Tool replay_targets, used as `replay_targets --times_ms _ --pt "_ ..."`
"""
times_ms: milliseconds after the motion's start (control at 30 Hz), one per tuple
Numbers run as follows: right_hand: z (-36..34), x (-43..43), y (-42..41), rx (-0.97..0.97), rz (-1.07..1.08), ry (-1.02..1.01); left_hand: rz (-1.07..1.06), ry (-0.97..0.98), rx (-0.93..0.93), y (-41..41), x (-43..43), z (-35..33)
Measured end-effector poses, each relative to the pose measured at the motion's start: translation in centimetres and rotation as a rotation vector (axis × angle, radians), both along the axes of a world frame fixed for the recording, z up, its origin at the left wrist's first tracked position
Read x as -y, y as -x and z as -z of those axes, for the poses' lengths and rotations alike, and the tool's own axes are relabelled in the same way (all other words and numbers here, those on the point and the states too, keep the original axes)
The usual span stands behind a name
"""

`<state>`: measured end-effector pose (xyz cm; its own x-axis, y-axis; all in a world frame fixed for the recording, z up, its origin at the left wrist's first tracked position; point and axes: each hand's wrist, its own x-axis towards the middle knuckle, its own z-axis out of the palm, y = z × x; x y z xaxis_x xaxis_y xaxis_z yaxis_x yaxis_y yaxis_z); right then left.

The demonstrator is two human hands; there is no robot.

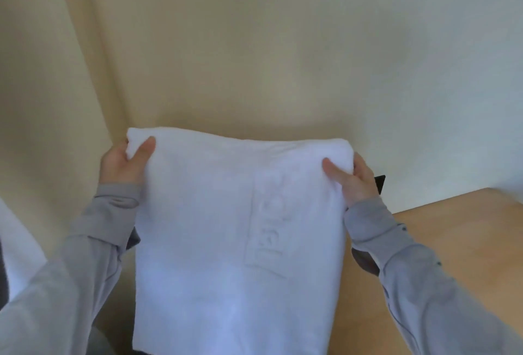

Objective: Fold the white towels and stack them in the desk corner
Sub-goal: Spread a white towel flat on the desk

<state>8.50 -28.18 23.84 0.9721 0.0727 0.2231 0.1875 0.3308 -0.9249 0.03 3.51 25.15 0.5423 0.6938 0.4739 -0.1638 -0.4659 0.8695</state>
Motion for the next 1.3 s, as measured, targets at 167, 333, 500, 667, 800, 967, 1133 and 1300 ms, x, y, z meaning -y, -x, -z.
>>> replay_targets --times_ms 167,333,500,667,800,967,1133,1300 --pt "-5.9 1.9 0.2 0.148 0.038 0.079 -0.008 -0.008 0.104 1.1 1.1 -3.1" --pt "-8.8 5.5 0.1 0.207 0.095 0.079 -0.012 -0.009 0.128 0.7 4.8 -5.0" --pt "-9.7 11.9 -0.4 0.202 0.169 0.059 0.040 -0.070 0.147 -1.8 10.6 -6.9" --pt "-10.4 20.8 -0.8 0.230 0.222 0.029 0.065 -0.139 0.141 -5.0 19.4 -8.0" --pt "-10.4 28.5 -1.5 0.245 0.248 0.030 0.139 -0.120 0.179 -7.8 26.6 -7.5" --pt "-10.1 37.2 -2.8 0.245 0.257 0.056 0.162 -0.083 0.212 -10.1 35.1 -6.8" --pt "-9.2 43.8 -4.6 0.217 0.266 0.065 0.176 -0.052 0.186 -11.7 41.6 -5.7" --pt "-7.3 48.6 -7.0 0.151 0.287 0.093 0.249 -0.043 0.152 -15.0 45.9 -5.6"
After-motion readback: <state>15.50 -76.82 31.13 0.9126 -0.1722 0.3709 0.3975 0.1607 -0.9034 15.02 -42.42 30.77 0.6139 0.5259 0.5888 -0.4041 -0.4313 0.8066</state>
